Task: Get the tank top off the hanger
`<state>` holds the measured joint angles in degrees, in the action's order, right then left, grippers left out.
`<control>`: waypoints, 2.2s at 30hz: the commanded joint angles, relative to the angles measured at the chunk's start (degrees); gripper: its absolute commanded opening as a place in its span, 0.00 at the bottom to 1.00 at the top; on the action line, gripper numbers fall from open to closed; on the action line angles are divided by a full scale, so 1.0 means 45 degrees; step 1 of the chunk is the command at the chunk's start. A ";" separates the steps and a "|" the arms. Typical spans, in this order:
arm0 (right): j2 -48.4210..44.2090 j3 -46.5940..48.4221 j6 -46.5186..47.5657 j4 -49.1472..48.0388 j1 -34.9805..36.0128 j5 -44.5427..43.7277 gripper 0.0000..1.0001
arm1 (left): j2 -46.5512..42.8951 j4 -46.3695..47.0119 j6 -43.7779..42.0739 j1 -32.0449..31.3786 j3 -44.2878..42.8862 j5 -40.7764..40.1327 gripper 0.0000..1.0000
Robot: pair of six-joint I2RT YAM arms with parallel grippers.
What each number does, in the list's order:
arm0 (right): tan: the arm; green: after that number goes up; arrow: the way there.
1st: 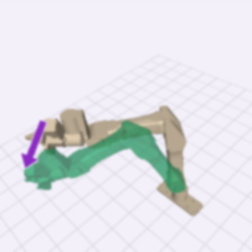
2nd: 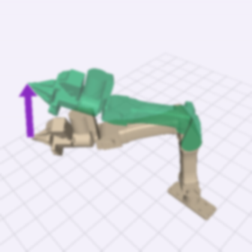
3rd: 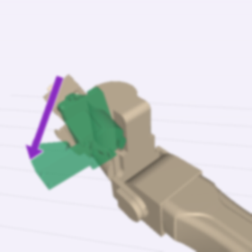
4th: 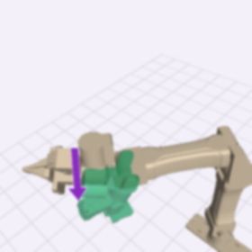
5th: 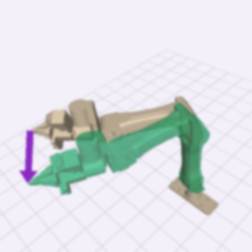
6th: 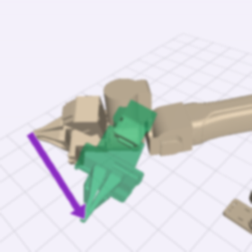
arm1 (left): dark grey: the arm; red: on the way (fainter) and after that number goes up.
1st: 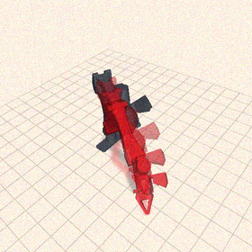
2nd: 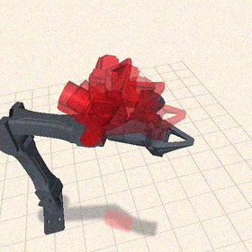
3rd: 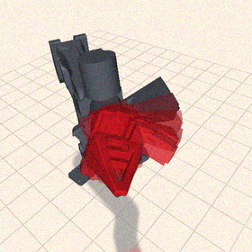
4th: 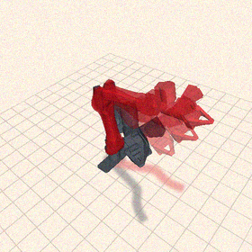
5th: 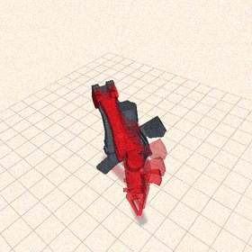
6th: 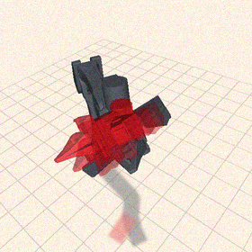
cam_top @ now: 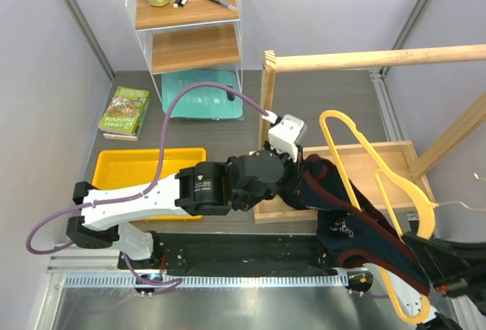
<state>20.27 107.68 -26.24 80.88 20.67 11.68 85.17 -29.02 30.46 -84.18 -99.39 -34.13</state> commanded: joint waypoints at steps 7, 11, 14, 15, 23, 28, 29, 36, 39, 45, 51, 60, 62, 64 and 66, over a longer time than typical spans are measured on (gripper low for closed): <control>0.1901 -0.1428 -0.0985 0.1128 0.0075 -0.1323 0.01 | -0.1210 0.0393 0.0595 0.0094 0.2185 0.0767 0.00; 0.2018 -0.1838 -0.0966 0.0874 0.0075 -0.1970 0.01 | -0.1425 0.0451 0.0595 0.0094 0.2205 0.1584 0.13; 0.1980 -0.2228 -0.0908 0.0562 0.0056 -0.2107 0.01 | -0.1737 0.0783 0.0556 0.0094 0.2341 0.2832 0.32; 0.2057 -0.2365 -0.0888 0.0484 0.0075 -0.2127 0.01 | -0.1912 0.0996 0.0556 0.0094 0.2419 0.3128 0.39; 0.2214 -0.2619 -0.0771 0.0035 0.0075 -0.1153 0.01 | -0.2871 0.3317 -0.0166 0.0094 0.3532 0.6935 0.67; 0.2097 -0.2873 -0.0849 -0.0219 0.0075 -0.0761 0.01 | -0.1548 0.3811 -0.1395 -0.0451 0.2559 0.8288 0.69; 0.2058 -0.2951 -0.0887 -0.0258 0.0076 -0.0683 0.01 | -0.1292 0.3772 -0.1591 -0.0511 0.2286 0.8268 0.69; 0.1979 -0.2854 -0.0868 -0.0181 0.0056 -0.0429 0.01 | 0.0545 0.3265 -0.3193 -0.1292 0.0118 0.7097 0.78; 0.1979 -0.2757 -0.0868 -0.0161 0.0075 -0.0350 0.01 | 0.1093 0.3108 -0.3525 -0.1527 -0.0293 0.6726 0.79; 0.1941 -0.2620 -0.0907 -0.0200 0.0076 -0.0194 0.01 | 0.1757 0.3049 -0.3682 -0.1625 -0.0666 0.6159 0.80; 0.1999 -0.2425 -0.0927 -0.0200 0.0095 -0.0135 0.01 | 0.2148 0.2932 -0.3488 -0.1625 -0.0803 0.6022 0.76; 0.1979 -0.2542 -0.0966 -0.0357 0.0075 -0.0350 0.01 | 0.2422 0.3206 -0.2512 -0.1840 -0.1037 0.7115 0.38; 0.1960 -0.2581 -0.0985 -0.0395 0.0076 -0.0467 0.01 | 0.2364 0.3225 -0.2199 -0.1879 -0.1018 0.7446 0.27; 0.1940 -0.2678 -0.0985 -0.0454 0.0075 -0.0584 0.01 | 0.2247 0.3225 -0.1965 -0.1879 -0.0998 0.7545 0.11; 0.1901 -0.2737 -0.0966 -0.0512 0.0076 -0.0623 0.01 | 0.1954 0.3283 -0.1438 -0.1918 -0.0901 0.7935 0.00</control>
<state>28.86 95.39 -30.15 81.12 20.69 9.56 96.27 -16.51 20.27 -92.14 -101.25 -2.17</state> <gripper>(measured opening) 0.118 0.083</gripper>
